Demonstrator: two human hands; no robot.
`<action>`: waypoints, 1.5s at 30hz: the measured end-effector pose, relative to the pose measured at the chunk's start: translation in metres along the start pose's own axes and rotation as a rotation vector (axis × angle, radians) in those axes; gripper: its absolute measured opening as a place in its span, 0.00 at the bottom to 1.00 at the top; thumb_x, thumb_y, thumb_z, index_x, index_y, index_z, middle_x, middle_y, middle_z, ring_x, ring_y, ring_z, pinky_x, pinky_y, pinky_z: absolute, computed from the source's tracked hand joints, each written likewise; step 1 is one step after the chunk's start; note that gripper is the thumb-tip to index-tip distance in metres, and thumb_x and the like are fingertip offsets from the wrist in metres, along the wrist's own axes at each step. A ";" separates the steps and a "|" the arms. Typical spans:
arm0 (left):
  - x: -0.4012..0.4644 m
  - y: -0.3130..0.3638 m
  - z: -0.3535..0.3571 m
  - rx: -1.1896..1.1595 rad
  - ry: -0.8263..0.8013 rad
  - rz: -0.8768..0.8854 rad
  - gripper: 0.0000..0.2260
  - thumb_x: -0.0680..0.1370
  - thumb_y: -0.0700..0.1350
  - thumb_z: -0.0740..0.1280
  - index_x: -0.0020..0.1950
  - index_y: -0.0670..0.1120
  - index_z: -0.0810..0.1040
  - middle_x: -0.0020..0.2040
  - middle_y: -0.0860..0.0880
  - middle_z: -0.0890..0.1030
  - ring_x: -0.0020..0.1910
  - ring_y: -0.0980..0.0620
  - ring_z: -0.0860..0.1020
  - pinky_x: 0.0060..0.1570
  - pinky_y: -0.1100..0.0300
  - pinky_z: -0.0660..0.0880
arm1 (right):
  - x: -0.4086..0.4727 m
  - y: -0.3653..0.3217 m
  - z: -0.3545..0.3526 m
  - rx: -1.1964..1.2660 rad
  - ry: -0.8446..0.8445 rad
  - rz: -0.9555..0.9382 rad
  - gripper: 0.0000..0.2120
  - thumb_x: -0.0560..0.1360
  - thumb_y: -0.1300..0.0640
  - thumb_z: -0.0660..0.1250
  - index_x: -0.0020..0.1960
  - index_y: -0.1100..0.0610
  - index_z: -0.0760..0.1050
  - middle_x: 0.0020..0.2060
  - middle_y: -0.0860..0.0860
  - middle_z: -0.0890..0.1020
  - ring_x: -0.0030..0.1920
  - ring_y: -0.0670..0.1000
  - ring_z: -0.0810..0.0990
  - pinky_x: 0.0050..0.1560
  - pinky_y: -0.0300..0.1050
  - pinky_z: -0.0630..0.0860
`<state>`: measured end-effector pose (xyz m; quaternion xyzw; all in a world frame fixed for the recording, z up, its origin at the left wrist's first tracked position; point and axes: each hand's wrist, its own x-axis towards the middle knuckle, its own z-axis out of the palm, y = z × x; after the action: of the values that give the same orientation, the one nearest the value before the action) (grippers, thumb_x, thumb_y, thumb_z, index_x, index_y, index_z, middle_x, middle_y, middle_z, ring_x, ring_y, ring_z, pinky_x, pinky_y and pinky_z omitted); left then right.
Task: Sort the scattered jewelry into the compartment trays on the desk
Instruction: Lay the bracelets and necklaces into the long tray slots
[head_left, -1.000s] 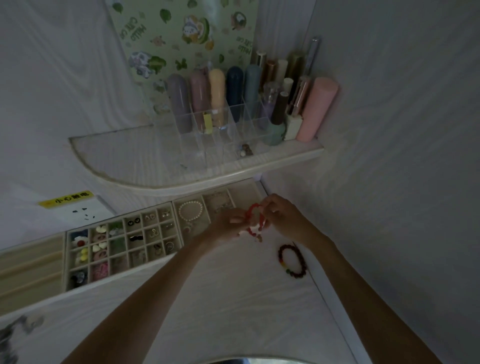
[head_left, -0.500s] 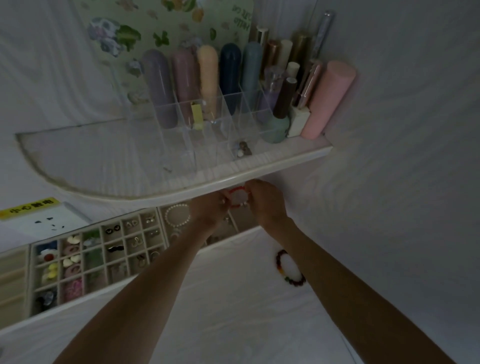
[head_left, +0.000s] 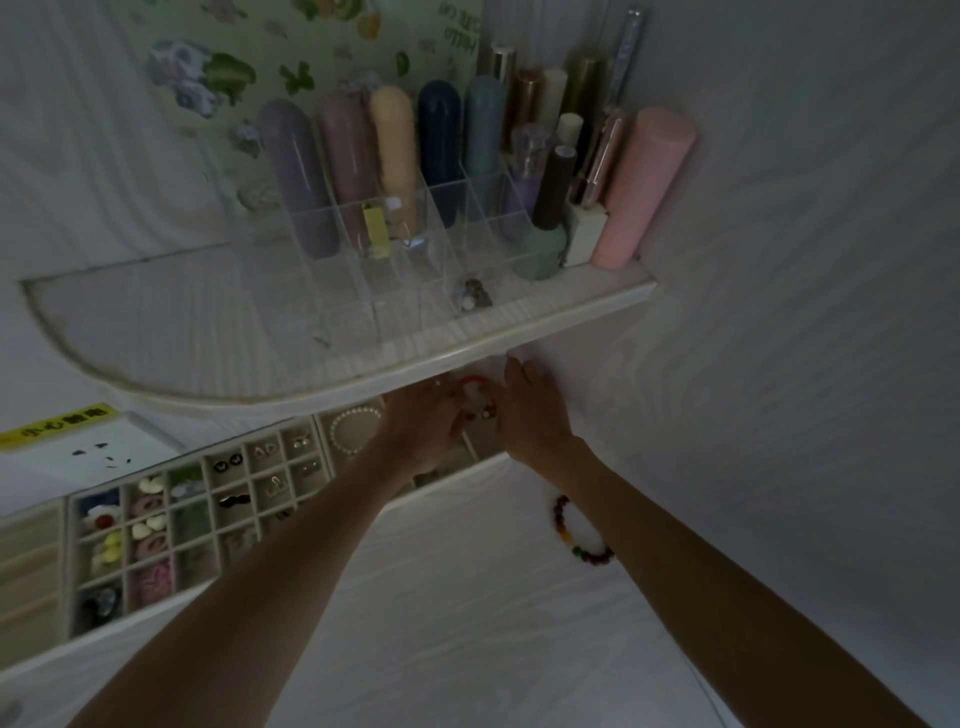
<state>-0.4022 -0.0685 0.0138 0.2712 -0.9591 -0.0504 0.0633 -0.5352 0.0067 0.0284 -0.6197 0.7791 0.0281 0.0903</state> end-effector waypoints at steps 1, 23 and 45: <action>-0.001 -0.001 0.001 0.022 -0.024 0.029 0.11 0.71 0.47 0.64 0.48 0.48 0.84 0.47 0.46 0.84 0.49 0.41 0.81 0.45 0.49 0.79 | 0.001 -0.001 -0.001 -0.020 -0.018 -0.007 0.21 0.77 0.55 0.59 0.70 0.52 0.66 0.73 0.59 0.57 0.71 0.59 0.57 0.68 0.54 0.58; -0.025 -0.008 0.008 0.112 0.021 0.100 0.23 0.60 0.46 0.76 0.54 0.44 0.82 0.51 0.47 0.83 0.53 0.45 0.77 0.48 0.52 0.78 | -0.003 0.007 -0.011 0.262 -0.219 0.139 0.20 0.77 0.62 0.55 0.70 0.56 0.63 0.62 0.61 0.69 0.59 0.61 0.72 0.54 0.51 0.71; -0.004 0.008 -0.003 0.137 -0.183 -0.031 0.22 0.64 0.50 0.75 0.58 0.50 0.81 0.58 0.46 0.81 0.57 0.42 0.78 0.55 0.47 0.76 | 0.003 -0.005 -0.016 -0.100 -0.249 0.112 0.22 0.78 0.56 0.57 0.71 0.53 0.63 0.69 0.57 0.65 0.67 0.59 0.65 0.67 0.52 0.61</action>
<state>-0.4029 -0.0600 0.0179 0.2841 -0.9577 -0.0102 -0.0440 -0.5329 0.0007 0.0438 -0.5705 0.7930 0.1487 0.1537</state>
